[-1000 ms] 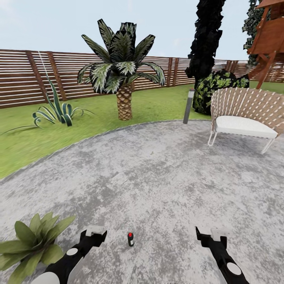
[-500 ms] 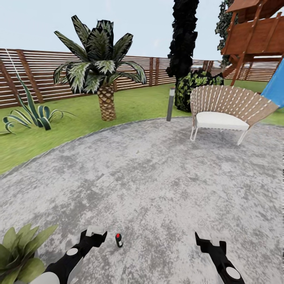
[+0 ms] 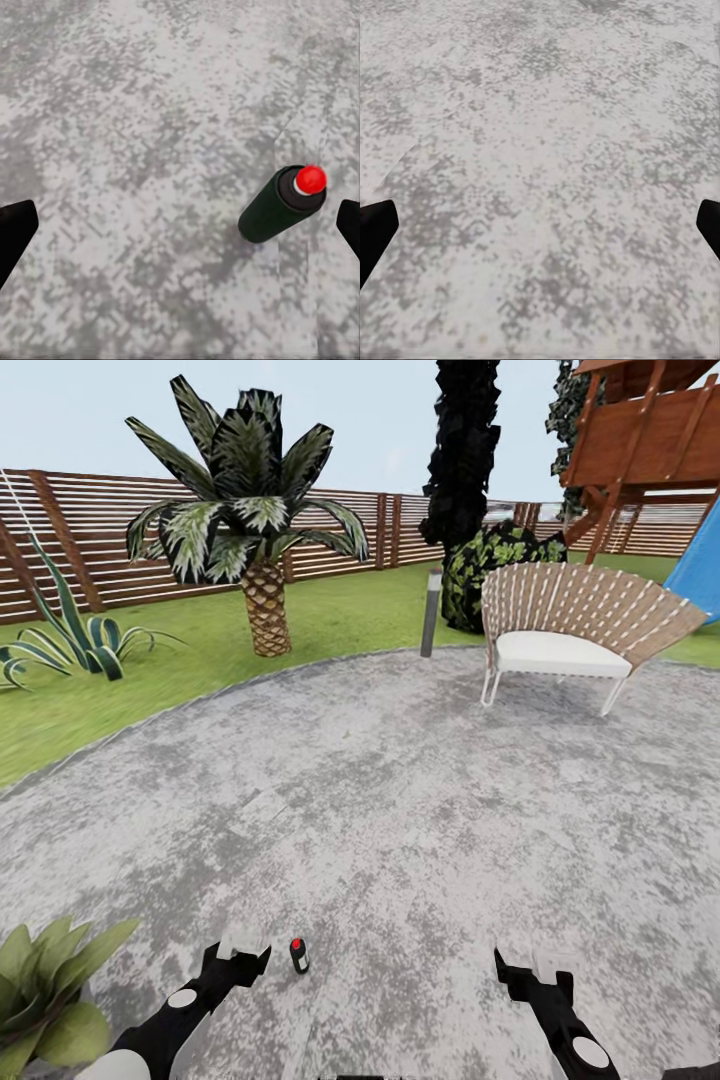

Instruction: Pick up the pesticide atomizer in the garden and spray insectifuge to fully cover both potted plants in the garden.

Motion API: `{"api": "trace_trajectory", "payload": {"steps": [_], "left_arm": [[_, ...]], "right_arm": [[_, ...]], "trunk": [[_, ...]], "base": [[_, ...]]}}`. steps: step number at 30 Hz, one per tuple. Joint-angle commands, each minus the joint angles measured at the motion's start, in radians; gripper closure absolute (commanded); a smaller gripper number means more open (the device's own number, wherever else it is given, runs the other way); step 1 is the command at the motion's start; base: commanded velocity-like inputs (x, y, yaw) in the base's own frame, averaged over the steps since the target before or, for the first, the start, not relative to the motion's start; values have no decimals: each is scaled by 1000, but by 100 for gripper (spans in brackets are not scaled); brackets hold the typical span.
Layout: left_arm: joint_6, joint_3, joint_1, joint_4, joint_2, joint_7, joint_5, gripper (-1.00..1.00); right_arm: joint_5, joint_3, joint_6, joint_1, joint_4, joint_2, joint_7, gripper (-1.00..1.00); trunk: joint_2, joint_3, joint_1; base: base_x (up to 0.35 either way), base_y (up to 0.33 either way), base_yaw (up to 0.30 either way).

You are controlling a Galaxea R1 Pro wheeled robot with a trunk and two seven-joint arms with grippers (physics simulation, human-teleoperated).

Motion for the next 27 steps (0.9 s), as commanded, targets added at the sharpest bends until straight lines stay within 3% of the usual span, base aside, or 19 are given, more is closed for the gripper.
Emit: {"api": "trace_trajectory", "payload": {"steps": [1,11,27], "left_arm": [[-4,-2,-1,1,0,0,-5,-100],[-6,-1,-1,1,-2,0,-5,-100],[-6,0,-2,0,-1,1,-5,-100]], "right_arm": [[-1,-1,-3,0,1,0,1,-100],[-2,-1,-3,0,1,0,2,-100],[-2,-1,-3,0,1,0,2,-100]], "trunk": [[-1,-6,0],[-3,-61,5],[-6,-137,11]], "base": [[0,0,0],[0,0,-42],[0,0,-181]]}}
